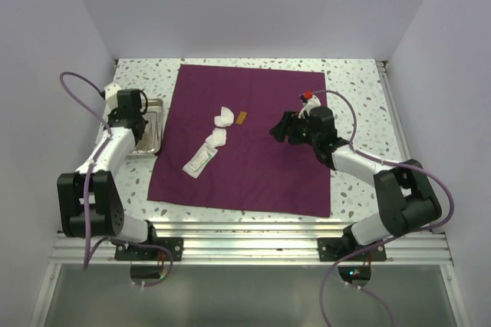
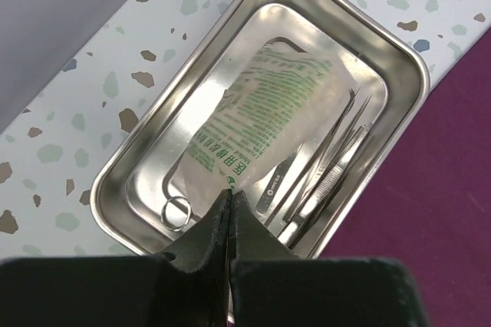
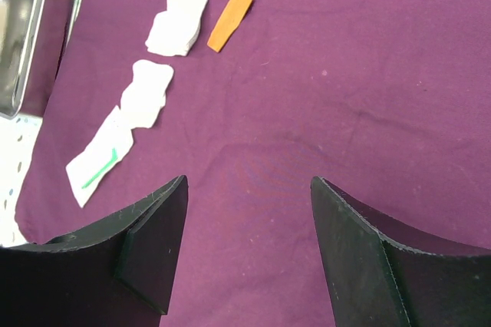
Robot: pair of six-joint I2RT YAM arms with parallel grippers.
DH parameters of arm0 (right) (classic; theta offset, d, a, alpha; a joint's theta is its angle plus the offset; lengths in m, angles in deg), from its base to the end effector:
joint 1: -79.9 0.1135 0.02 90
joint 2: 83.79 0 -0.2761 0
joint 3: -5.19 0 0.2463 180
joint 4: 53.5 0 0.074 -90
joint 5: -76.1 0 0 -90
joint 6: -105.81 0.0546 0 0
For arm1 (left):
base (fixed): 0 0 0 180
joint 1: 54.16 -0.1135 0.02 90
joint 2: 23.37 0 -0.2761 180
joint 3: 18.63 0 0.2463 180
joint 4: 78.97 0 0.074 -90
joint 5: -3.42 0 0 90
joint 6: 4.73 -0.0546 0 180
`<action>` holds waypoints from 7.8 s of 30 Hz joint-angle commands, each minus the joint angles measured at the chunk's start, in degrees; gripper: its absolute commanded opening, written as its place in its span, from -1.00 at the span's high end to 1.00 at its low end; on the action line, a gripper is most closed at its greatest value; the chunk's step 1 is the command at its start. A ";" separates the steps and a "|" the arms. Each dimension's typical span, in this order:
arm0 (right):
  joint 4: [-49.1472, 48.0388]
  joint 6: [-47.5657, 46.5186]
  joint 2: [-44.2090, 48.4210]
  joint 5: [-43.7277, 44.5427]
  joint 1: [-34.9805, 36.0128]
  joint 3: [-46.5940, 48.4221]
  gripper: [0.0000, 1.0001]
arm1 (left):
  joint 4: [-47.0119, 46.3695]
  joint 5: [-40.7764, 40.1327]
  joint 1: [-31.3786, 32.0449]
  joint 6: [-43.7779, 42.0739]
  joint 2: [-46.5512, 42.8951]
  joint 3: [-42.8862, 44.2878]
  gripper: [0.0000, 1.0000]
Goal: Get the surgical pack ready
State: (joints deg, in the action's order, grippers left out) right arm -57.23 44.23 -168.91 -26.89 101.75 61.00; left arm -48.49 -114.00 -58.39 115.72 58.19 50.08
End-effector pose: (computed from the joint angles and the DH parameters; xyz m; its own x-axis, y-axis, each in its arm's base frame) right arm 0.2980 0.1327 0.2131 -0.6146 0.2532 -0.7471 -0.2937 0.8055 0.5146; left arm 0.3060 0.0478 0.2478 -0.3875 -0.4797 -0.7872 -0.6912 0.7162 -0.0962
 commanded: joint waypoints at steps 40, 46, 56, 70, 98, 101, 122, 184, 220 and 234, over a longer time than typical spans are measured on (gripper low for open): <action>-3.80 0.58 -2.59 -1.86 0.30 -0.14 -0.36 | -2.50 0.69 2.29 -2.15 8.36 10.52 -0.87; -3.88 0.40 -2.59 -1.33 0.48 -0.32 -0.36 | -4.77 12.89 12.13 -9.09 4.84 10.78 -0.89; -3.80 -0.47 -0.66 0.69 0.74 -1.72 -0.36 | -13.65 31.71 20.49 -4.89 16.61 13.68 -0.86; -3.62 -0.56 -0.39 0.78 0.83 -1.81 -0.35 | -27.98 38.49 21.63 -0.14 31.37 16.31 -0.58; -3.18 -0.65 -0.84 0.16 0.74 -1.46 -0.35 | -28.34 36.92 21.72 -0.57 32.44 17.73 1.00; -3.27 -0.65 -1.01 0.16 0.74 -1.37 -0.35 | -26.06 35.34 21.63 -1.71 28.49 16.85 1.00; -3.01 -0.83 -1.80 -0.19 1.18 -0.85 -0.35 | -24.38 27.59 -1.56 -1.19 -5.62 -8.19 1.00; -1.60 -2.41 -1.80 1.30 1.88 -0.49 -0.34 | -17.36 19.52 -3.42 -5.23 2.82 1.55 -0.65; -1.16 -2.41 2.59 6.05 1.88 -2.34 -0.34 | -4.17 17.05 35.43 -13.41 44.47 39.69 -0.46; -0.90 -2.59 2.86 6.40 1.88 -2.43 -0.34 | 5.85 17.75 36.31 -14.37 51.15 48.39 0.06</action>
State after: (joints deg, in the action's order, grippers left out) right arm -57.36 42.74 -167.99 -21.93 103.47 59.10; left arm -47.16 -96.34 -22.45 102.13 107.57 95.47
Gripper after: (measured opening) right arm 0.671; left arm 0.485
